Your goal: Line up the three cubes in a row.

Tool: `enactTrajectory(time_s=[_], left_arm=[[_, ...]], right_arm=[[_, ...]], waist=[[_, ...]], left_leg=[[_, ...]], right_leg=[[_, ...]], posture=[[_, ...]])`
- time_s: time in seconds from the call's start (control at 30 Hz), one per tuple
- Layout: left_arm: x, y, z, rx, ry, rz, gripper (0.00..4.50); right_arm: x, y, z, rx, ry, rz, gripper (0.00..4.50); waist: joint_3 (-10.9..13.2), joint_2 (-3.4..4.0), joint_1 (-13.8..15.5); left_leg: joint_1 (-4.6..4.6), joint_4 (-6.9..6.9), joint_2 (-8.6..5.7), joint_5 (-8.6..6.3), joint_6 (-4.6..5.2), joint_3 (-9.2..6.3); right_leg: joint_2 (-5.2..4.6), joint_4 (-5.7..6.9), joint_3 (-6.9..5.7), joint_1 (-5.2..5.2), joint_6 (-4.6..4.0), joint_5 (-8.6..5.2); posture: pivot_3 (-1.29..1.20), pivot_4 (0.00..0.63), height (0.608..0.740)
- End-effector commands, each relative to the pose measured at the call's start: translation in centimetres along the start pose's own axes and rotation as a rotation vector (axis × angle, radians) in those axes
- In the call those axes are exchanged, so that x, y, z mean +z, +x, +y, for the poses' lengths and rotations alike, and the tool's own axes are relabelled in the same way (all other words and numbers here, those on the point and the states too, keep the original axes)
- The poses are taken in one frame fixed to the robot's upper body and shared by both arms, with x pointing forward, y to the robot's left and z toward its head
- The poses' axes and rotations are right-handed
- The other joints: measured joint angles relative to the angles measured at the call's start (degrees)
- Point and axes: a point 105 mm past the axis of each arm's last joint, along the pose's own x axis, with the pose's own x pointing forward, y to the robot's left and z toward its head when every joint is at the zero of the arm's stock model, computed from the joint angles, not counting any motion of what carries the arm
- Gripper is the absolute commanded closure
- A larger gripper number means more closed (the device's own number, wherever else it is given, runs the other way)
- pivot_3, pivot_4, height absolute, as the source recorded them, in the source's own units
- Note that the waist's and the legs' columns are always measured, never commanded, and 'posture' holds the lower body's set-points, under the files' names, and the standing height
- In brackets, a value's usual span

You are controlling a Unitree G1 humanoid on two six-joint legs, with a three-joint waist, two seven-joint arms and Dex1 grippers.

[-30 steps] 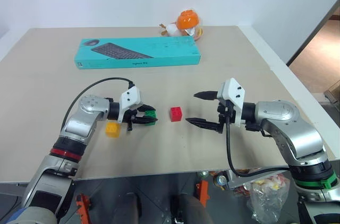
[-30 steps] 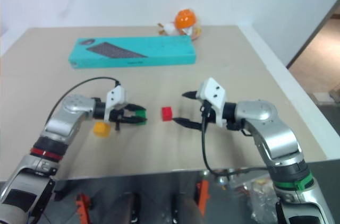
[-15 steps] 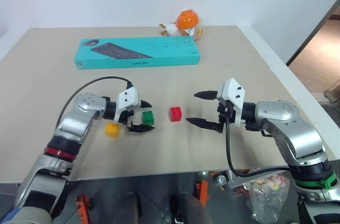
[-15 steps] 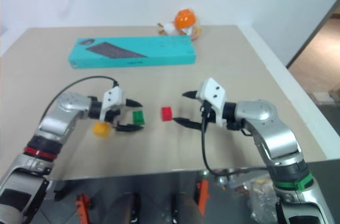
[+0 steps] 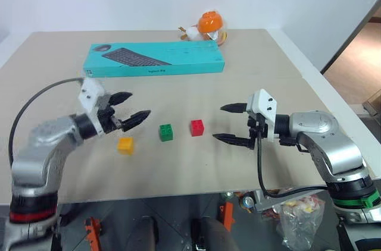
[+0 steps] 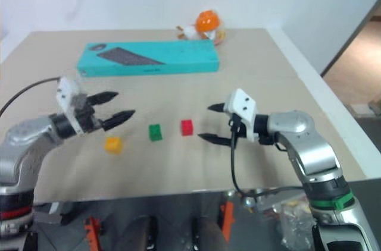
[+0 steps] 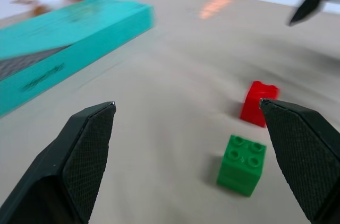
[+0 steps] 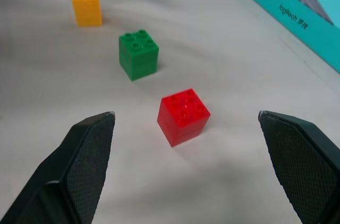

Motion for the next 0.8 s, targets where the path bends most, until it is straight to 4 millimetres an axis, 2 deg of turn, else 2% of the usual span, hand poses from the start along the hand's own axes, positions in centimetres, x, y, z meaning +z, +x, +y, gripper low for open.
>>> enactTrajectory(time_s=[0.03, 0.17, 0.3, 0.47, 0.57, 0.8], left_arm=[[-0.4, -2.7, -1.0, 0.256, 0.009, -0.070, 0.02], [-2.4, -3.8, -1.8, 0.385, -0.020, -0.040, 0.02], [-4.2, -4.7, -1.7, 0.551, -0.075, -0.012, 0.02], [-5.3, -3.5, -3.5, 0.497, -0.114, 0.006, 0.02], [-5.5, -3.3, -3.7, 0.483, -0.154, 0.004, 0.02], [-6.8, -3.1, -4.2, 0.423, -0.178, 0.066, 0.02]], right_arm=[[0.4, -0.1, -0.2, 0.019, -0.038, -0.005, 0.00], [0.4, 0.1, -0.3, 0.040, -0.047, 0.001, 0.00], [0.4, 0.2, -0.5, 0.055, -0.056, 0.008, 0.00], [0.6, 0.3, -0.5, 0.059, -0.050, 0.000, 0.00], [0.8, 0.4, -0.3, 0.064, -0.039, -0.015, 0.00], [3.2, 0.5, 1.2, 0.173, 0.045, -0.206, 0.00]], waist=[[0.0, -0.03, 0.0], [0.0, -0.04, 0.1], [0.0, -0.05, 0.1], [0.0, -0.06, 0.1], [0.0, -0.06, 0.1], [0.0, -0.06, 0.1]], left_leg=[[0.02, 0.00, -0.03, -0.01, 0.00, 0.03], [0.10, 0.03, -0.04, 0.01, 0.02, 0.05], [0.18, 0.04, -0.17, 0.06, 0.10, 0.03], [0.30, 0.07, -0.31, 0.07, 0.11, 0.00], [0.31, 0.08, -0.31, 0.07, 0.11, -0.01], [0.30, -0.01, -0.26, 0.05, 0.09, 0.00]], right_leg=[[-0.02, 0.00, 0.13, 0.02, 0.00, -0.01], [0.03, 0.00, 0.32, 0.05, -0.19, -0.09], [0.02, 0.00, 0.49, 0.05, -0.21, -0.09], [0.00, -0.01, 0.60, 0.09, -0.18, -0.08], [0.03, -0.01, 0.67, 0.05, -0.18, -0.08], [0.15, -0.01, 0.65, 0.02, -0.19, -0.08]], posture=[[0.00, 0.150, 0.740], [0.00, 0.150, 0.740], [0.00, 0.150, 0.740], [0.00, 0.150, 0.740], [0.00, 0.150, 0.740], [0.00, 0.150, 0.740]])
